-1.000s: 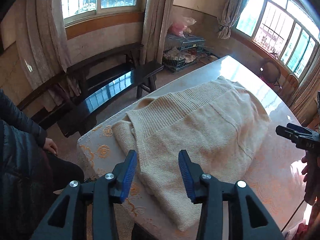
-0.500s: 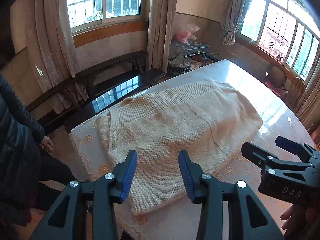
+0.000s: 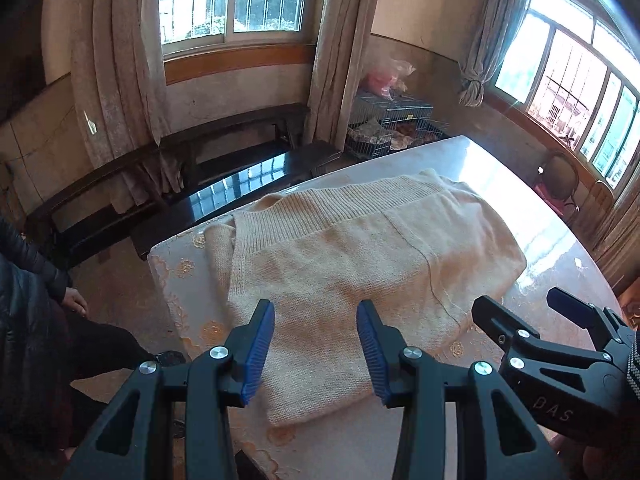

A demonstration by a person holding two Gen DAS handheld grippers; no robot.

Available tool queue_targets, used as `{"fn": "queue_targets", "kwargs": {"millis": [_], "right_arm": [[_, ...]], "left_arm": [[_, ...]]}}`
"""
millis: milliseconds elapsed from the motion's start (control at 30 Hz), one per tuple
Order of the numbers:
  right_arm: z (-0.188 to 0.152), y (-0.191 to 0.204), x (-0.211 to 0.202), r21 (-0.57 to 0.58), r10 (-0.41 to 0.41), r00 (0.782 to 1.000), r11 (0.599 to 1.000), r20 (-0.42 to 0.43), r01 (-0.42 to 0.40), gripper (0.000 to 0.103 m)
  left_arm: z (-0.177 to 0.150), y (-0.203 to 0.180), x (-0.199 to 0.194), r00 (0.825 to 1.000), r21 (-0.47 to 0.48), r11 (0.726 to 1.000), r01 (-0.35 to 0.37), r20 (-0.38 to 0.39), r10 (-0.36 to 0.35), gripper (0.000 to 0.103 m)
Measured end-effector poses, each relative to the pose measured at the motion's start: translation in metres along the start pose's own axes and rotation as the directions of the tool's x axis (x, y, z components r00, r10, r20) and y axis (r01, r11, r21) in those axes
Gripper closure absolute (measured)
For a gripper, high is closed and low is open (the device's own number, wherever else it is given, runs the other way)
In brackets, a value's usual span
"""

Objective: Fold clothes

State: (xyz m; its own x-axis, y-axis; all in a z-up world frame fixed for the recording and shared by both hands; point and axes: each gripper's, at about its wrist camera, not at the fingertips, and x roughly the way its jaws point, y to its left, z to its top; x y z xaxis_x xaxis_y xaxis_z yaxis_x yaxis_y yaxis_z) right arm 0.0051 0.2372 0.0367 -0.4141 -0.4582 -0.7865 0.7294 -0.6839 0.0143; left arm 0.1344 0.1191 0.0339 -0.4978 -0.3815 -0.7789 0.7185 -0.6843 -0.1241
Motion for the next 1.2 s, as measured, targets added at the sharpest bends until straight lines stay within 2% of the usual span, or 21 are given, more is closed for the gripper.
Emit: {"fn": "queue_targets", "kwargs": {"millis": [167, 333, 500, 633, 767, 867, 933, 1033, 1100, 1133, 1167, 1200], "right_arm": [[0.005, -0.007, -0.004, 0.009, -0.028, 0.999, 1.000, 0.025, 0.028, 0.000], [0.008, -0.012, -0.005, 0.001, -0.069, 0.997, 0.998, 0.040, 0.069, 0.000], [0.006, -0.015, -0.004, 0.001, -0.060, 0.998, 0.998, 0.029, 0.060, 0.000], [0.004, -0.012, -0.002, -0.009, -0.059, 0.998, 0.998, 0.025, 0.060, 0.000], [0.001, -0.011, -0.002, -0.009, -0.057, 0.998, 0.998, 0.026, 0.057, 0.000], [0.000, -0.012, -0.002, -0.007, -0.059, 0.998, 0.998, 0.025, 0.059, 0.000], [0.000, -0.013, -0.002, -0.006, -0.061, 0.998, 0.998, 0.025, 0.061, 0.000], [-0.001, -0.015, -0.002, 0.000, -0.063, 0.998, 0.998, 0.026, 0.063, 0.000], [-0.002, -0.018, -0.002, 0.008, -0.063, 0.998, 0.998, 0.025, 0.062, 0.000], [-0.002, -0.019, -0.001, 0.012, -0.061, 0.998, 0.998, 0.022, 0.060, 0.000], [-0.002, -0.020, -0.001, 0.016, -0.060, 0.998, 0.998, 0.021, 0.060, 0.000], [-0.003, -0.021, 0.000, 0.020, -0.060, 0.998, 0.998, 0.019, 0.059, 0.000]], "left_arm": [[-0.002, 0.005, 0.000, 1.000, -0.034, 0.999, 0.022, -0.012, -0.022, 0.059], [-0.004, 0.009, -0.003, 1.000, -0.043, 0.999, 0.010, -0.002, -0.010, 0.059], [-0.005, 0.010, -0.009, 1.000, -0.043, 0.999, -0.012, 0.022, 0.013, 0.059], [-0.006, 0.015, -0.005, 1.000, -0.091, 0.996, -0.001, -0.031, -0.002, 0.059], [-0.011, 0.014, 0.002, 0.994, -0.116, 0.992, -0.041, -0.110, 0.029, 0.059], [-0.013, 0.012, 0.002, 0.993, -0.130, 0.991, -0.029, -0.115, 0.014, 0.059], [-0.014, 0.011, -0.001, 0.996, -0.143, 0.990, -0.012, -0.088, 0.000, 0.059], [-0.016, 0.012, -0.009, 1.000, -0.161, 0.987, 0.020, -0.008, -0.021, 0.059], [-0.018, 0.014, -0.016, 0.998, -0.183, 0.983, 0.033, 0.050, -0.024, 0.060], [-0.020, 0.015, -0.019, 0.996, -0.195, 0.980, 0.037, 0.085, -0.021, 0.065], [-0.020, 0.017, -0.022, 0.993, -0.203, 0.979, 0.034, 0.116, -0.010, 0.066], [-0.019, 0.017, -0.023, 0.992, -0.197, 0.980, 0.028, 0.125, -0.003, 0.066]]}}
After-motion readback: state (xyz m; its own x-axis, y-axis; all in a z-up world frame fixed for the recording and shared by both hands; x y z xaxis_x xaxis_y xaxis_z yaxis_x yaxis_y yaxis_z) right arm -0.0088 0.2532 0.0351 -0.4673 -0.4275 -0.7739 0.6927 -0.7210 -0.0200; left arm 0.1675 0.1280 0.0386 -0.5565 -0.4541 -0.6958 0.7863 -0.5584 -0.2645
